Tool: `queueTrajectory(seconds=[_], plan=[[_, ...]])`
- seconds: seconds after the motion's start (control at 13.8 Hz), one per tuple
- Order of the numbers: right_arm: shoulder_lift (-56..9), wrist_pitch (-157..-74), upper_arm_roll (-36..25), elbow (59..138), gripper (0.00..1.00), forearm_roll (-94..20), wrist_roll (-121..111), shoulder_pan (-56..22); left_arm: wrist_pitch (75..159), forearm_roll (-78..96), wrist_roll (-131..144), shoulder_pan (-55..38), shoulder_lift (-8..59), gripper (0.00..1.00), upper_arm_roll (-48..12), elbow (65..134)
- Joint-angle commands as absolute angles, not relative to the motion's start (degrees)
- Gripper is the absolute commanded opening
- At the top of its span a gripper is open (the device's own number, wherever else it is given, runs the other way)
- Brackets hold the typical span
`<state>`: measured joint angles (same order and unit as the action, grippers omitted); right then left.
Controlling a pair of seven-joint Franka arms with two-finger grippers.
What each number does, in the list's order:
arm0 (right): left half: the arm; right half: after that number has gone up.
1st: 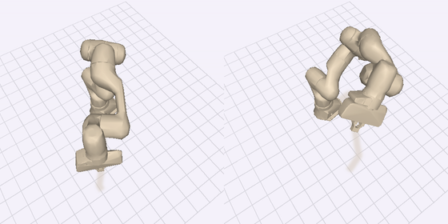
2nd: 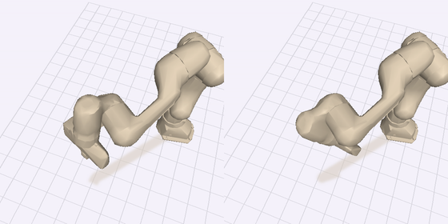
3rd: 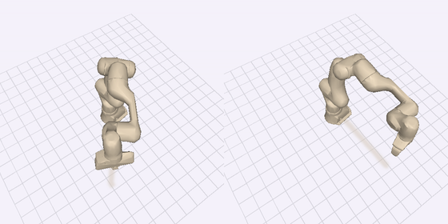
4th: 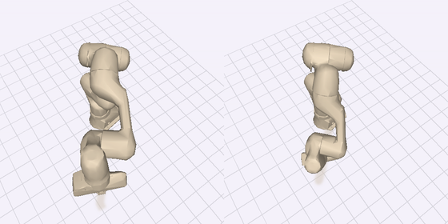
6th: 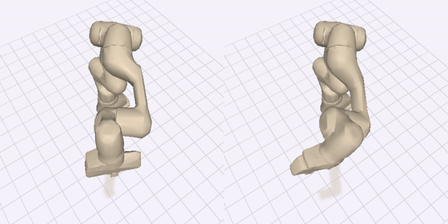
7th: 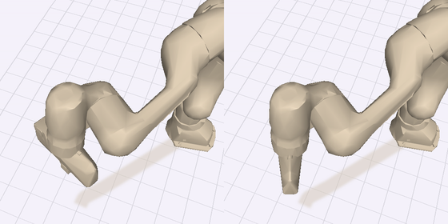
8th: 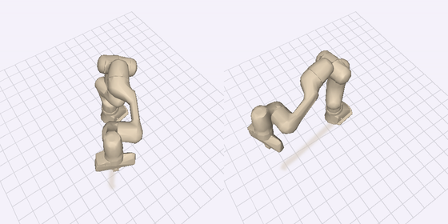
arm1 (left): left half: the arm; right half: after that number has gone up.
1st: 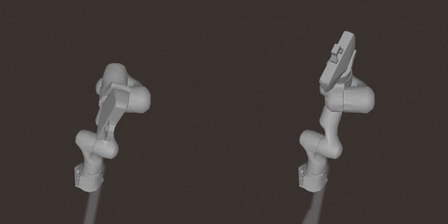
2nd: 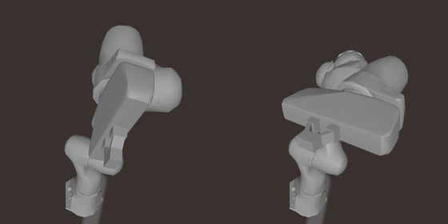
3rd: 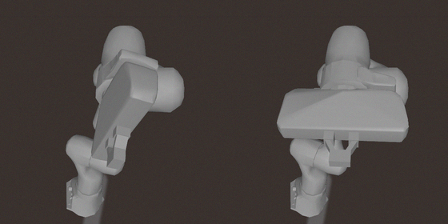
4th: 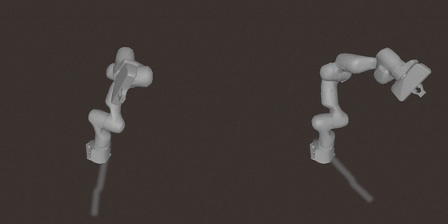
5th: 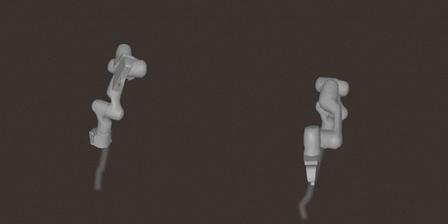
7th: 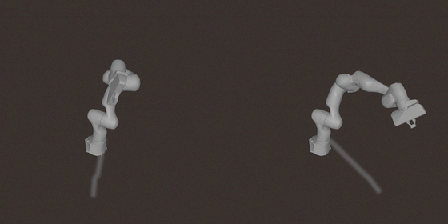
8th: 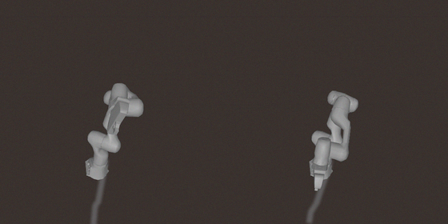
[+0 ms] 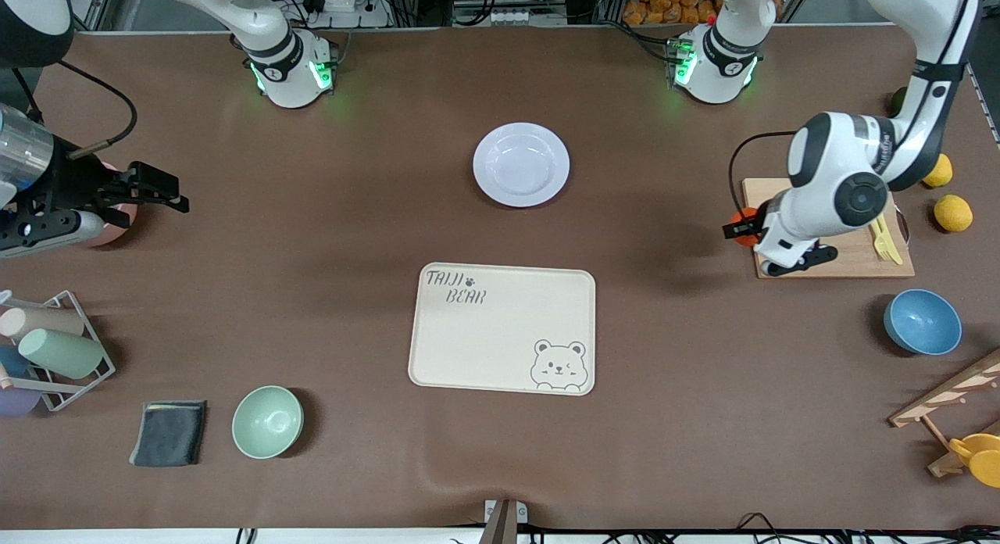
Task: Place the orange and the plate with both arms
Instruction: 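Lift the orange with the left gripper and carry it over the plate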
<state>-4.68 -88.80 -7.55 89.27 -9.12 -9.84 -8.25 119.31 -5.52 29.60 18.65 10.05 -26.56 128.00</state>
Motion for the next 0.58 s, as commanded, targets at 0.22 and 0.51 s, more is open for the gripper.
queueTrajectory(seconds=[0.22, 0.51], plan=[[-5.1, -88.7, -7.6, 88.7, 1.0, -10.1, -10.5, -8.4, 114.9, -2.9, 50.3, 19.2, 8.7, 0.1, -36.7, 125.3], [-5.2, -88.7, -7.6, 88.7, 1.0, -10.1, -10.5, -8.6, 112.8, 1.7, 60.7, 19.1, 9.3, 0.1, -41.6, 122.3]])
